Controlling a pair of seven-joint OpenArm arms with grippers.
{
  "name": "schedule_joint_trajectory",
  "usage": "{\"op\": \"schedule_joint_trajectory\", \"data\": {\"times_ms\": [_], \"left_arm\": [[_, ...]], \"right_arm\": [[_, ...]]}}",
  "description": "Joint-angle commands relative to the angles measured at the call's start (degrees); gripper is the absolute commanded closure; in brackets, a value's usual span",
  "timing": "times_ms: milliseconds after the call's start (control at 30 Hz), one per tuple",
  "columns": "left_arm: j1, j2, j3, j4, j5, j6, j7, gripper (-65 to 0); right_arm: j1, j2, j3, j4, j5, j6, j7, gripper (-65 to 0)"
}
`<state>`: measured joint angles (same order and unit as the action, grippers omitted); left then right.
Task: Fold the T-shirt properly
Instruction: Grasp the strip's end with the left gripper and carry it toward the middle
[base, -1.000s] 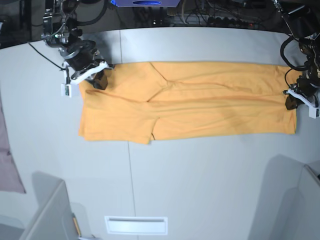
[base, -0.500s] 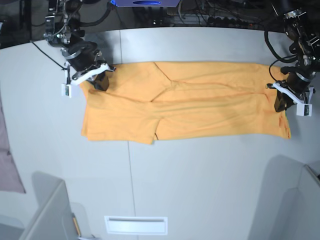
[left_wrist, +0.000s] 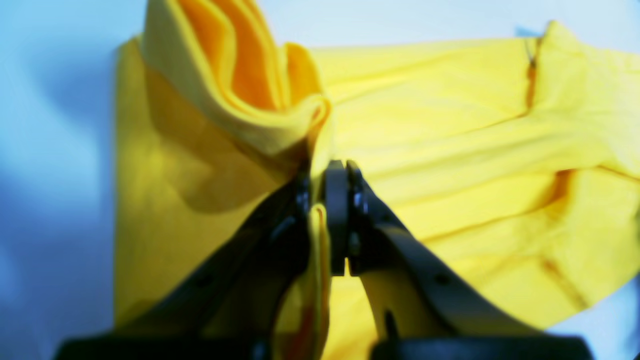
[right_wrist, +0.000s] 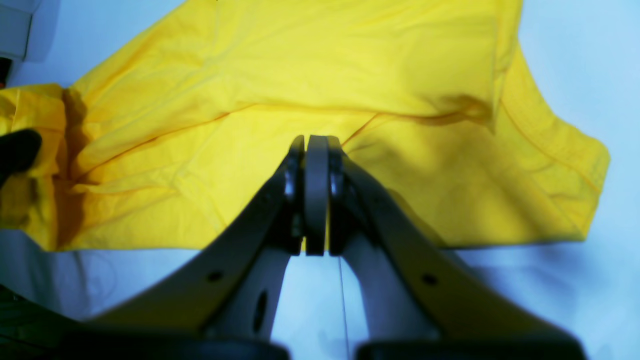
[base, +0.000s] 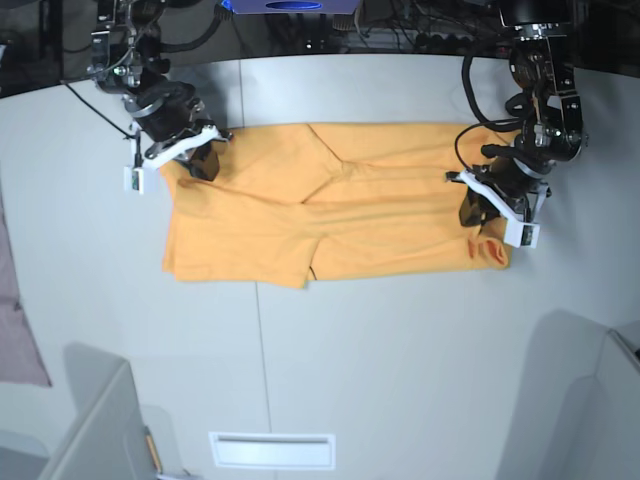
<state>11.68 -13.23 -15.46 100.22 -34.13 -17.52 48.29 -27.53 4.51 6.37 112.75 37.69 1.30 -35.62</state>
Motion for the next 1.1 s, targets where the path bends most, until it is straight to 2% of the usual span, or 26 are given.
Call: {"op": "schedule_joint_trajectory", "data": {"times_ms": [0,167,500,1067], "left_arm": [[-0.91,-0.52,1.0,1.09,-0.9,0.77,-1.22,0.0],[-3.99,2.29,3.82,0.83,-0.82,1.91,-0.86,0.0],[-6.28,3.87,15.07,0.83,-1.08,9.3,-1.04,0.0],[-8.65,8.09,16.91,-3.83,-0.73,9.65,-0.95,0.0]], "right_arm": [[0.06,0.28,0.09,0.79,0.59,0.41,1.2,0.0],[0.14,0.45,0.09,0.79,0.59,0.33,1.11,0.0],[0.41,0.45,0.09,0.79,0.59,0.24,1.11,0.0],[0.85,0.37,0.09,0.79,0.59,0.06,1.11,0.0]]}}
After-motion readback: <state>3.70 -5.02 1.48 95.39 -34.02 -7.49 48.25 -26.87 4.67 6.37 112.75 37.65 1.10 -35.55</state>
